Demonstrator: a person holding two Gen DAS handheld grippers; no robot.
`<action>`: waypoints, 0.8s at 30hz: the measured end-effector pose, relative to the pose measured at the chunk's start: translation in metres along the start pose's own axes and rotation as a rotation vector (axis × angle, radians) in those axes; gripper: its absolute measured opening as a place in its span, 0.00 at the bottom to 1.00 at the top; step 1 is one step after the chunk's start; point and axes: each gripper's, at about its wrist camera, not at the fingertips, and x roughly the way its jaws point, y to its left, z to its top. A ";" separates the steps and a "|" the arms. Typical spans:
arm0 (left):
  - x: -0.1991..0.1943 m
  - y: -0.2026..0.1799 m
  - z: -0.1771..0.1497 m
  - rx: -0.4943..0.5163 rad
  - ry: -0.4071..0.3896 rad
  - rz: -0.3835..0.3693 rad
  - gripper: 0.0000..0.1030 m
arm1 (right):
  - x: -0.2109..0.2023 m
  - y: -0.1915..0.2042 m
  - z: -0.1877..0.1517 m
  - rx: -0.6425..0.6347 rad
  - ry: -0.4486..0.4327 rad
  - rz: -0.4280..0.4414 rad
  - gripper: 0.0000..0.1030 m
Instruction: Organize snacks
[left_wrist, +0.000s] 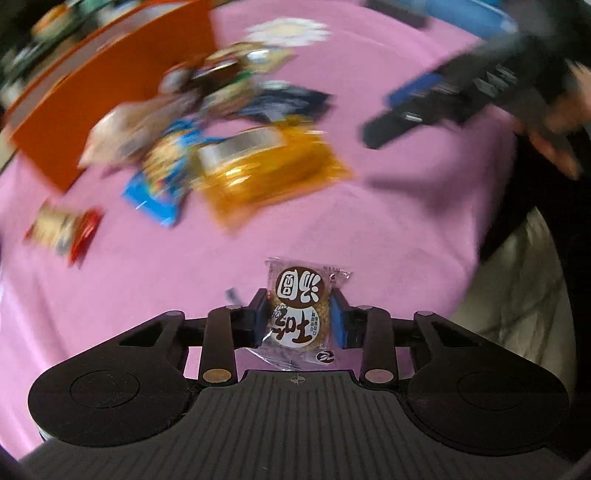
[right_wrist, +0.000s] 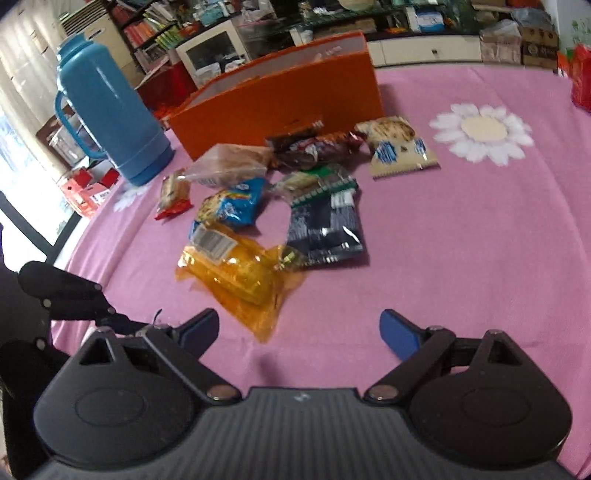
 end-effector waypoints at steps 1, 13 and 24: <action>-0.002 0.004 -0.001 -0.055 -0.007 0.041 0.06 | 0.001 0.005 0.002 -0.023 -0.008 0.001 0.90; -0.002 0.060 -0.025 -0.695 -0.090 0.310 0.13 | 0.077 0.074 0.036 -0.516 0.022 0.059 0.89; 0.000 0.055 -0.026 -0.652 -0.090 0.348 0.46 | 0.078 0.075 0.026 -0.476 0.035 0.019 0.48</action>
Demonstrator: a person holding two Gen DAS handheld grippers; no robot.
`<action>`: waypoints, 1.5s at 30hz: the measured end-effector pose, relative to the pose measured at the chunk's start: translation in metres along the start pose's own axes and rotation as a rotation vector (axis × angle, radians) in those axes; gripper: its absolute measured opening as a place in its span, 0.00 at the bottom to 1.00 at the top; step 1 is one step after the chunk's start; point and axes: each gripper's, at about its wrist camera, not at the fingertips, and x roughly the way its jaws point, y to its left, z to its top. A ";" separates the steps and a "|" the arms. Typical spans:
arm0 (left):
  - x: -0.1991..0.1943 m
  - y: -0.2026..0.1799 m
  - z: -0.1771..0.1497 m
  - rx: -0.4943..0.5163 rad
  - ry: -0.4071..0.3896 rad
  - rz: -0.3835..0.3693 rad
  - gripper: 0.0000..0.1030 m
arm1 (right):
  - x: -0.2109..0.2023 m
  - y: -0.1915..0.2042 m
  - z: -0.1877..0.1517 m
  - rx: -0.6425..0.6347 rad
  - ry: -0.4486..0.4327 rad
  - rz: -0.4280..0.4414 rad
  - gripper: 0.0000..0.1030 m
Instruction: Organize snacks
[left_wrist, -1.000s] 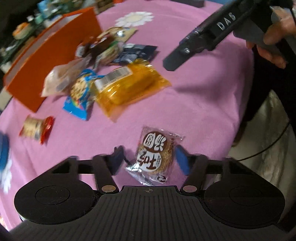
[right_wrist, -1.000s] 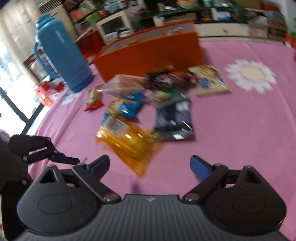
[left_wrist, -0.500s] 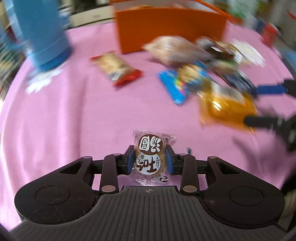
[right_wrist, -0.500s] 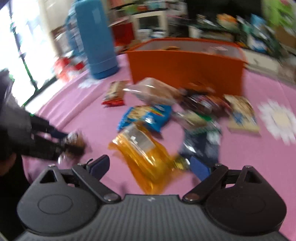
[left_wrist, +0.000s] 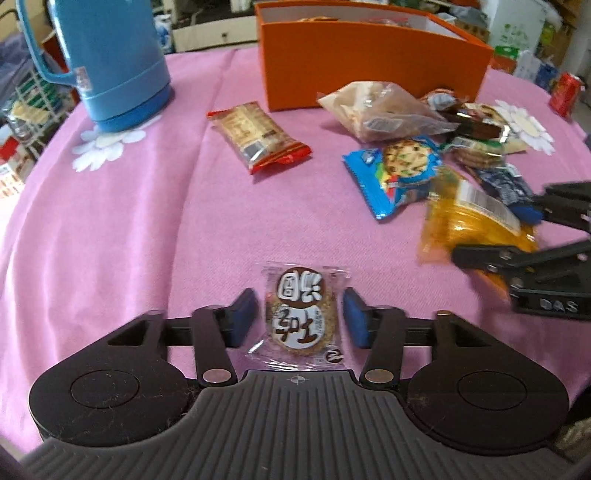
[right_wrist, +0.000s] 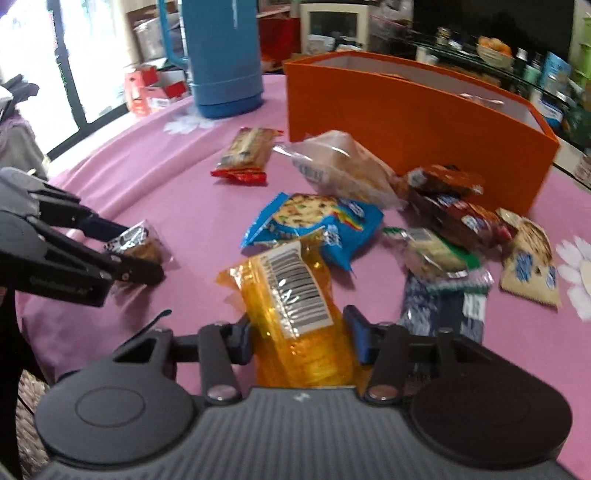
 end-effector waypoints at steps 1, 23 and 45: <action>0.001 0.001 0.000 -0.007 0.001 0.009 0.49 | -0.003 0.001 -0.002 0.011 0.001 -0.007 0.47; 0.002 0.010 -0.003 -0.026 -0.007 -0.005 0.63 | -0.005 0.021 -0.020 0.084 0.041 -0.097 0.99; -0.041 0.007 -0.011 -0.049 -0.053 -0.062 0.06 | -0.052 0.008 -0.023 0.182 -0.021 -0.063 0.39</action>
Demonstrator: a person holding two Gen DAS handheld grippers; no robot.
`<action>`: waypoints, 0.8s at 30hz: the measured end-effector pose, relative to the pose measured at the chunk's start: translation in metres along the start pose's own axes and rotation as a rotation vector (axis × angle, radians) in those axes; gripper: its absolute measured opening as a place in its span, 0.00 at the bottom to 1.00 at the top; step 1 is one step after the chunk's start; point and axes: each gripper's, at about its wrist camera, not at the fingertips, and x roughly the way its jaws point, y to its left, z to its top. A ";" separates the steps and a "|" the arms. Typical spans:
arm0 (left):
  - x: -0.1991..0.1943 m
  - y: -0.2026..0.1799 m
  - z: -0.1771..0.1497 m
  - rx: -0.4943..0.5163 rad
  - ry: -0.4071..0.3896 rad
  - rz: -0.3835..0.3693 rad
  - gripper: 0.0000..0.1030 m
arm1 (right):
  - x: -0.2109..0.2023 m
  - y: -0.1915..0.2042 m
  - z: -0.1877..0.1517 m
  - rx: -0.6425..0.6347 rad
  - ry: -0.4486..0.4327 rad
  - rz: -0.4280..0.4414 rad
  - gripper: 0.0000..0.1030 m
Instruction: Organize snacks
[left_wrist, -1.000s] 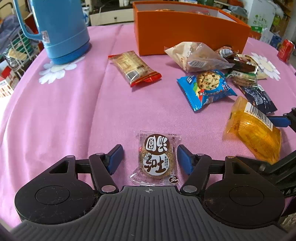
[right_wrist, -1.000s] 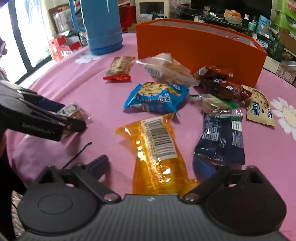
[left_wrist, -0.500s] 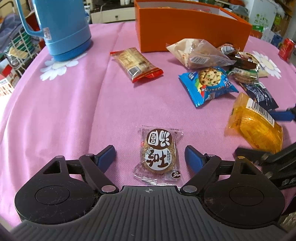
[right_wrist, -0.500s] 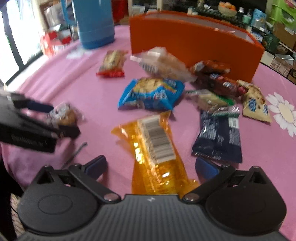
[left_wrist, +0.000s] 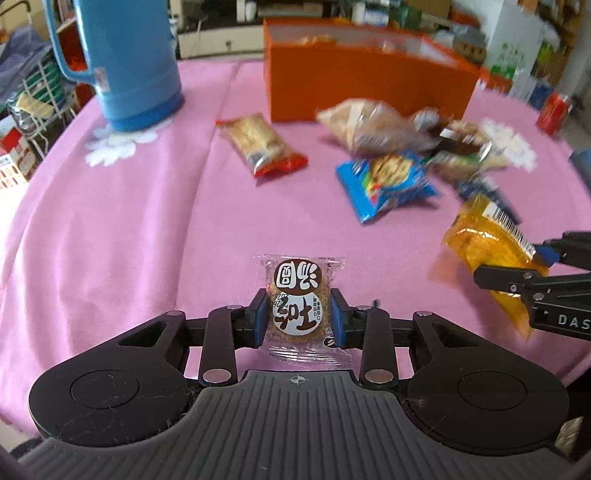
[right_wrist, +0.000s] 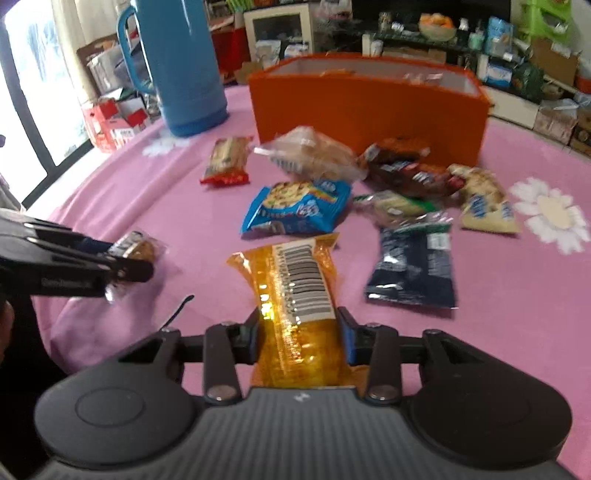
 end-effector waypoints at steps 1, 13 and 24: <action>-0.006 0.000 0.001 -0.011 -0.007 -0.014 0.06 | -0.008 -0.001 0.000 0.014 -0.015 0.009 0.39; -0.022 -0.003 0.142 -0.019 -0.168 -0.084 0.07 | -0.041 -0.061 0.117 0.051 -0.263 -0.039 0.40; 0.103 -0.021 0.278 0.021 -0.179 -0.091 0.07 | 0.088 -0.129 0.221 0.021 -0.199 -0.126 0.40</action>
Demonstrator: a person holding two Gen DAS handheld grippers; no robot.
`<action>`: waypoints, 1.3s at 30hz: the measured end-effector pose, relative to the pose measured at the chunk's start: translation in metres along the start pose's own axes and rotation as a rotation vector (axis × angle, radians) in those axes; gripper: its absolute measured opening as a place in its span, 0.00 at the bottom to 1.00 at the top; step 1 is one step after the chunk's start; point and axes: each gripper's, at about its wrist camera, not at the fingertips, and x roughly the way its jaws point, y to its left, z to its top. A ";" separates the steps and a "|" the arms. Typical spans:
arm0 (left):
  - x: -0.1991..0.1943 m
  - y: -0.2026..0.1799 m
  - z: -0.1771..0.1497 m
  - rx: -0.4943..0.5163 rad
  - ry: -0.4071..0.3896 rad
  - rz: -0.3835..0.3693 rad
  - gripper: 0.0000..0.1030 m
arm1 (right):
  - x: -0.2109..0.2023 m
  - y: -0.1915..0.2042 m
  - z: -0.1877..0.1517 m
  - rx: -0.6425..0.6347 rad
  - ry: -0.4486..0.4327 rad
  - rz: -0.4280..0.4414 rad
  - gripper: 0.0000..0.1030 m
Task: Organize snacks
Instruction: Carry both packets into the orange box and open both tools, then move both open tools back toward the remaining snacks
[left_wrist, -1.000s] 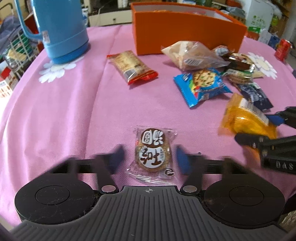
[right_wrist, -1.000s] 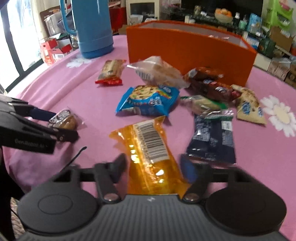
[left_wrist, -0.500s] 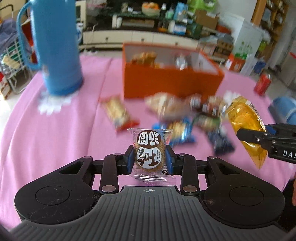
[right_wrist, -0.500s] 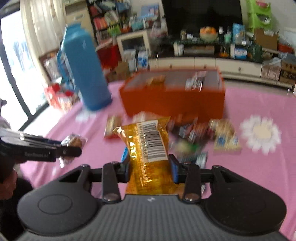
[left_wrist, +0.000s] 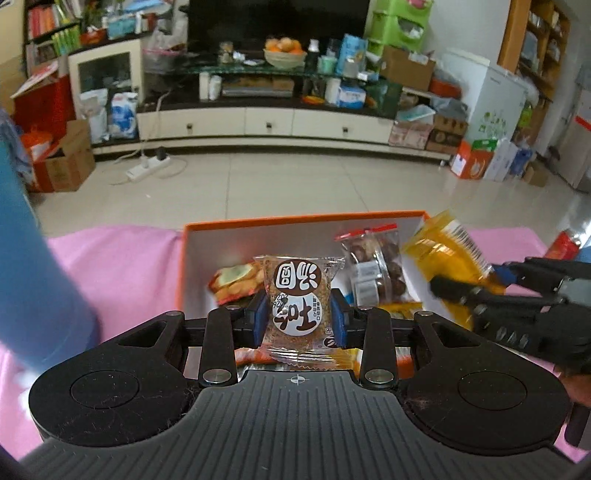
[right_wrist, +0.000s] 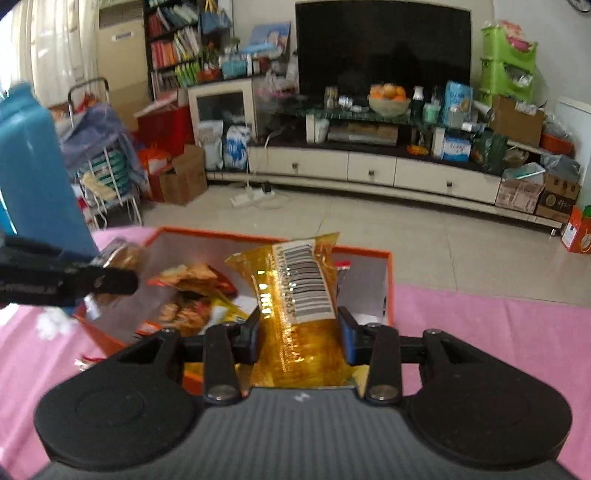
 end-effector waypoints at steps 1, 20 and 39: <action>0.014 -0.001 0.001 0.001 0.011 -0.003 0.07 | 0.010 0.000 -0.002 -0.012 0.011 -0.002 0.40; -0.080 -0.022 -0.082 0.043 -0.041 -0.014 0.66 | -0.089 0.015 -0.057 0.082 -0.103 0.029 0.90; -0.194 -0.065 -0.264 -0.031 0.158 0.054 0.69 | -0.234 0.051 -0.207 0.200 0.053 -0.001 0.90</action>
